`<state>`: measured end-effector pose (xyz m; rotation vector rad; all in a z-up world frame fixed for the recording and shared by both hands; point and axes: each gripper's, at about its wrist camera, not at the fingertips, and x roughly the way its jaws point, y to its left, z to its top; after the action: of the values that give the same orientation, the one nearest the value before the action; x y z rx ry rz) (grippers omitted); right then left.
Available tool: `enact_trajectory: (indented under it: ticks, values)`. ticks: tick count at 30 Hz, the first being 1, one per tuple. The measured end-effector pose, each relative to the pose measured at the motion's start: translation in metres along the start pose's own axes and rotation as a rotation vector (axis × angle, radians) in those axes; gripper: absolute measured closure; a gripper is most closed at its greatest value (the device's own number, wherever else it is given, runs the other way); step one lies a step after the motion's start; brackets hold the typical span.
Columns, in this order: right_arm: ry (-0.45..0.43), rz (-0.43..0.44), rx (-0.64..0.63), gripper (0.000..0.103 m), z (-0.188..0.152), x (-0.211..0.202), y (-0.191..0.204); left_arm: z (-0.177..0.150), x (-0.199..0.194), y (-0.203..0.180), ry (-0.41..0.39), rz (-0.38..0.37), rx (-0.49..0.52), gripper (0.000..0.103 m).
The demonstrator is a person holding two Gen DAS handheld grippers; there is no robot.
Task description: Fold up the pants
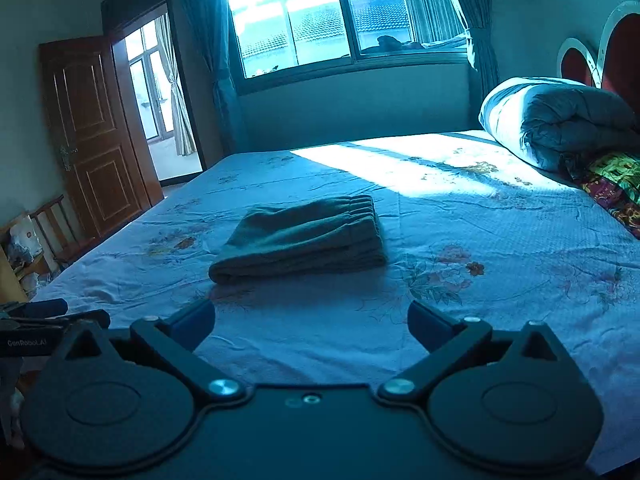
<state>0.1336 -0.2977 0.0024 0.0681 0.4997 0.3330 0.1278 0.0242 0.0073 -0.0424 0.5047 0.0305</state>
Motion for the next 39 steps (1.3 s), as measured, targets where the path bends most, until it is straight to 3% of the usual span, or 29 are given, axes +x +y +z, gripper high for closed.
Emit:
enact_trajectory:
  ticks: [9, 14, 39]
  values:
    - [-0.075, 0.009, -0.079, 0.006, 0.012, -0.058, 0.024, 0.016, -0.075, -0.033, -0.135, -0.041, -0.006, 0.000]
    - [-0.108, -0.003, -0.114, 0.006, 0.014, -0.074, 0.036, 0.018, -0.095, -0.039, -0.158, -0.056, 0.010, 0.000]
    - [-0.111, -0.003, -0.104, 0.006, 0.008, -0.070, 0.044, 0.018, -0.101, -0.028, -0.171, -0.072, 0.008, 0.000]
